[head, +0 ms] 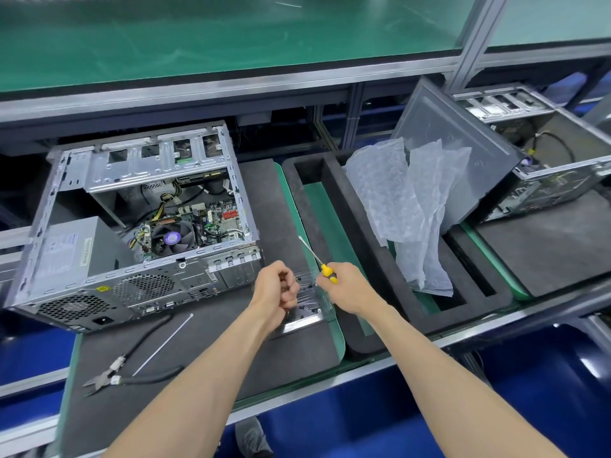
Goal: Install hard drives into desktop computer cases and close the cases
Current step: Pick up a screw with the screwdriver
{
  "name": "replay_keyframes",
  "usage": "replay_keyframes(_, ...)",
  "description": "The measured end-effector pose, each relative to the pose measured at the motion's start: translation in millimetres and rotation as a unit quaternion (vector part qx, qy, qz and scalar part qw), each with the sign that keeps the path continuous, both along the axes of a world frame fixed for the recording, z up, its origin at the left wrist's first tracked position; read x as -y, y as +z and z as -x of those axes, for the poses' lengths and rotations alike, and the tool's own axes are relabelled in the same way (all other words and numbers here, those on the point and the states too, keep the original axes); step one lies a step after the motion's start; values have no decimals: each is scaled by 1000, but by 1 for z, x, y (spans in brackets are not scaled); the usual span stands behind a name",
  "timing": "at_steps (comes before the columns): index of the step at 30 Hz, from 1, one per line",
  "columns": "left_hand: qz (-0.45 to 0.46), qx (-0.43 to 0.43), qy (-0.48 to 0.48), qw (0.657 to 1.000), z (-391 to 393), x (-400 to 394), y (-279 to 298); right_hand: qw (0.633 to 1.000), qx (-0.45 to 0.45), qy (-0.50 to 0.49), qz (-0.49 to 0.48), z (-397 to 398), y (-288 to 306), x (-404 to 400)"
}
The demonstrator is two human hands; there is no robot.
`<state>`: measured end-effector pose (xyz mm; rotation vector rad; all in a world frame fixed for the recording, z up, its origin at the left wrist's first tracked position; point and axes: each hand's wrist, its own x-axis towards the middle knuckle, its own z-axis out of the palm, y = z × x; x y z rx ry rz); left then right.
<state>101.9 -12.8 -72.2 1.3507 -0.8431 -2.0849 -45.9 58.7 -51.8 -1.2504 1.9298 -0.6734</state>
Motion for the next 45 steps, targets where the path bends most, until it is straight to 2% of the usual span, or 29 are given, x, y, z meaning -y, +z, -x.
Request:
replay_keyframes(2,104,130,-95,981,4,2,-1,1000,10,-13,11,0,3,2)
replay_keyframes(3,188,196,-160,949,4,3,-3,1000,11,-21,14,0,4,3)
replay_keyframes(4,279,246,-227,900,3,5,-4,999,6,-30,18,1,4,4)
replay_keyframes(6,414,290,-352,788,0,6,-6,999,-9,-46,22,4,4,3)
replay_keyframes(8,475,304,-439,699,1,7,-8,998,-16,-55,24,6,3,2)
replay_keyframes(9,487,310,-462,673,2,8,-9,998,-19,-56,22,7,3,1)
replay_keyframes(15,527,322,-501,606,5,10,-14,998,-17,-56,18,8,-1,-1)
replay_keyframes(17,540,316,-503,596,6,10,-15,998,-17,-53,19,8,0,-1)
replay_keyframes(18,543,310,-494,605,7,10,-15,998,-15,-52,19,7,0,-2)
replay_keyframes(19,538,300,-468,634,7,9,-14,998,-12,-52,19,7,1,-2)
replay_keyframes(20,514,286,-421,690,8,7,-14,998,-7,-54,21,7,2,-2)
replay_keyframes(21,452,254,-352,779,8,6,-13,998,-1,-57,23,6,3,-1)
replay_keyframes(22,351,186,-268,878,7,4,-11,998,7,-59,26,6,4,-1)
replay_keyframes(23,234,97,-190,949,7,2,-9,997,20,-63,30,5,5,0)
replay_keyframes(24,125,13,-127,984,7,1,-6,996,38,-68,35,4,6,1)
replay_keyframes(26,-3,-71,-47,996,9,1,-1,994,66,-73,46,1,9,3)
replay_keyframes(28,-35,-64,-13,997,13,3,2,993,74,-74,56,-1,12,5)
replay_keyframes(32,39,12,-45,998,16,1,1,991,77,-80,70,-2,16,5)
replay_keyframes(36,70,3,-41,997,13,-4,5,990,81,-77,87,-5,25,2)
replay_keyframes(41,74,-14,-52,996,-5,-9,19,979,157,-79,105,-11,40,-2)
replay_keyframes(45,43,-63,-22,997,-28,-17,34,974,186,-72,103,-27,46,-5)
